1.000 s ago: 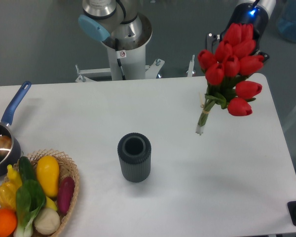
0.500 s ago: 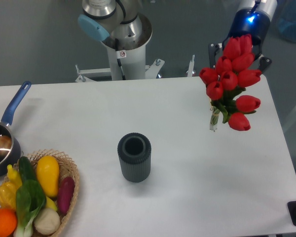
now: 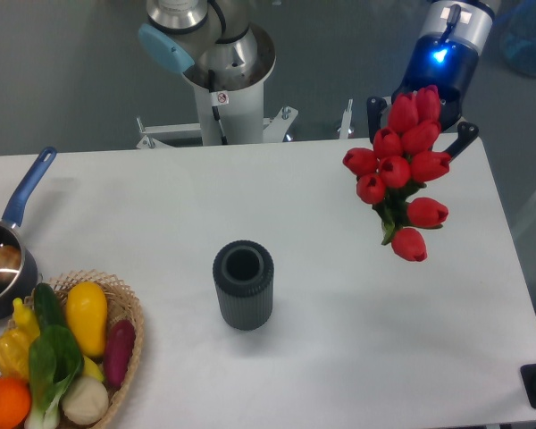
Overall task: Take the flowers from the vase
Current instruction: 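Carry the tulip bunch up and away from the vase, holding it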
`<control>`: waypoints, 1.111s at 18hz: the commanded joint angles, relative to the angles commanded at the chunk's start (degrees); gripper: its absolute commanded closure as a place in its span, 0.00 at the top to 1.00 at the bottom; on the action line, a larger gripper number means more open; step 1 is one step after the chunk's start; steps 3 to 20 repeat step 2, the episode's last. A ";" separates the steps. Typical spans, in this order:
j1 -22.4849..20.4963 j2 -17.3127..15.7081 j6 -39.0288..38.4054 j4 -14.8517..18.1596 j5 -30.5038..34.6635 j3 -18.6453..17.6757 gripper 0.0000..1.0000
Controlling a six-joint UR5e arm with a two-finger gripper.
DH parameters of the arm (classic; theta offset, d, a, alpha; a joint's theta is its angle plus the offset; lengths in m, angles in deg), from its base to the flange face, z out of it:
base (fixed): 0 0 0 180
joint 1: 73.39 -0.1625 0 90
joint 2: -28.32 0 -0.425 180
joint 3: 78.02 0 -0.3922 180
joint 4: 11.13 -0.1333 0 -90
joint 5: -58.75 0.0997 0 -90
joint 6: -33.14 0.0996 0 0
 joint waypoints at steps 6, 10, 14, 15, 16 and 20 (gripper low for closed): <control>0.00 0.09 0.70 0.00 0.00 -0.17 0.38; 0.00 0.09 0.70 0.00 0.00 -0.17 0.38; 0.00 0.09 0.70 0.00 0.00 -0.17 0.38; 0.00 0.09 0.70 0.00 0.00 -0.17 0.38; 0.00 0.09 0.70 0.00 0.00 -0.17 0.38; 0.00 0.09 0.70 0.00 0.00 -0.17 0.38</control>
